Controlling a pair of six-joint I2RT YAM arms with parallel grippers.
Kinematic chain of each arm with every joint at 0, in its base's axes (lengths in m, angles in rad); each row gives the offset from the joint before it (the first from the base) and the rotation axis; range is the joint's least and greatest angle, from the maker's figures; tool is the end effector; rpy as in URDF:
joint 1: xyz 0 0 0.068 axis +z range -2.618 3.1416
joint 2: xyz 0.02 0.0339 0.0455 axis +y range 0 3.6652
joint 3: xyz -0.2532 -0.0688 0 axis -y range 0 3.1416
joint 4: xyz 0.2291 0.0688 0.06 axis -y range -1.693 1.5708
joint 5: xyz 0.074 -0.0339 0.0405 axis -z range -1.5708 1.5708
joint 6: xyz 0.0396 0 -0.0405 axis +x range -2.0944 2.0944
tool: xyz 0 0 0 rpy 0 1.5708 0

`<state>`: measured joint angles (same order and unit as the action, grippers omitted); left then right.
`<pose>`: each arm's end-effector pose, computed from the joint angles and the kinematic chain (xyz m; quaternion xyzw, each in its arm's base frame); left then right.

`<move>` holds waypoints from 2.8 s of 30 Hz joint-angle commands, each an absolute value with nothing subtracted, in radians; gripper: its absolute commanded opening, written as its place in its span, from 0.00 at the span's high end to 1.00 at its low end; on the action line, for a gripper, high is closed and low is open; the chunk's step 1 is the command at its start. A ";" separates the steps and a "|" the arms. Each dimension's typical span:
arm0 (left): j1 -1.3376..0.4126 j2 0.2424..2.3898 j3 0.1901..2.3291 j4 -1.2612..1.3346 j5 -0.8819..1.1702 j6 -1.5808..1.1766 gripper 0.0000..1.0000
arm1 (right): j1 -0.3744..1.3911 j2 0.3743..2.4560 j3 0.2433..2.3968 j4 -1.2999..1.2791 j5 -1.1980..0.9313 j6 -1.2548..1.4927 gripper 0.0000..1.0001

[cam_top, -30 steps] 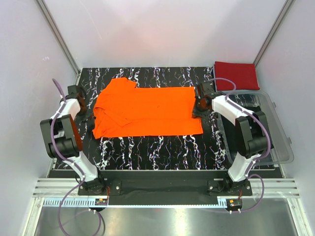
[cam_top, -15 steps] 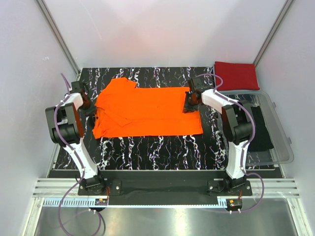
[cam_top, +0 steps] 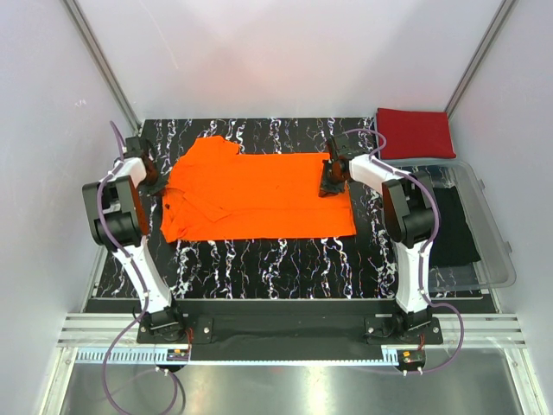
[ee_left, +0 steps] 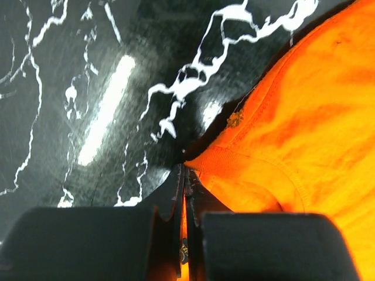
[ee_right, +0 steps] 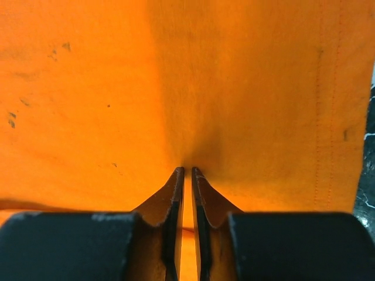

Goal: Fold and stack the t-shirts
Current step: Fold the tshirt

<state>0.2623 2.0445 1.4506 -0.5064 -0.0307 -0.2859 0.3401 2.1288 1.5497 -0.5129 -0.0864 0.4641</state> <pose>0.3961 0.1076 0.1591 -0.2666 0.9351 0.0122 0.2332 0.4051 0.1470 0.1524 0.0499 0.9693 0.1313 0.2016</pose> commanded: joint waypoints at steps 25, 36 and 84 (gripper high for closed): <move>0.155 1.826 1.564 -0.764 -0.358 -0.339 0.67 | 0.316 2.040 1.643 -0.643 0.006 0.511 0.85; 0.158 1.543 1.135 -0.720 0.023 -0.428 0.83 | 0.383 1.867 1.368 -0.598 -0.049 0.518 0.84; 0.620 1.189 0.328 0.072 0.373 -1.339 0.54 | 0.390 1.904 1.313 -0.528 -0.046 0.492 0.84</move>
<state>0.6136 1.1744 0.3367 -0.0044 0.3702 -1.3079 0.3855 1.8992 1.2827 -0.5457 -0.0689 0.5087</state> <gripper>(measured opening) 0.462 0.164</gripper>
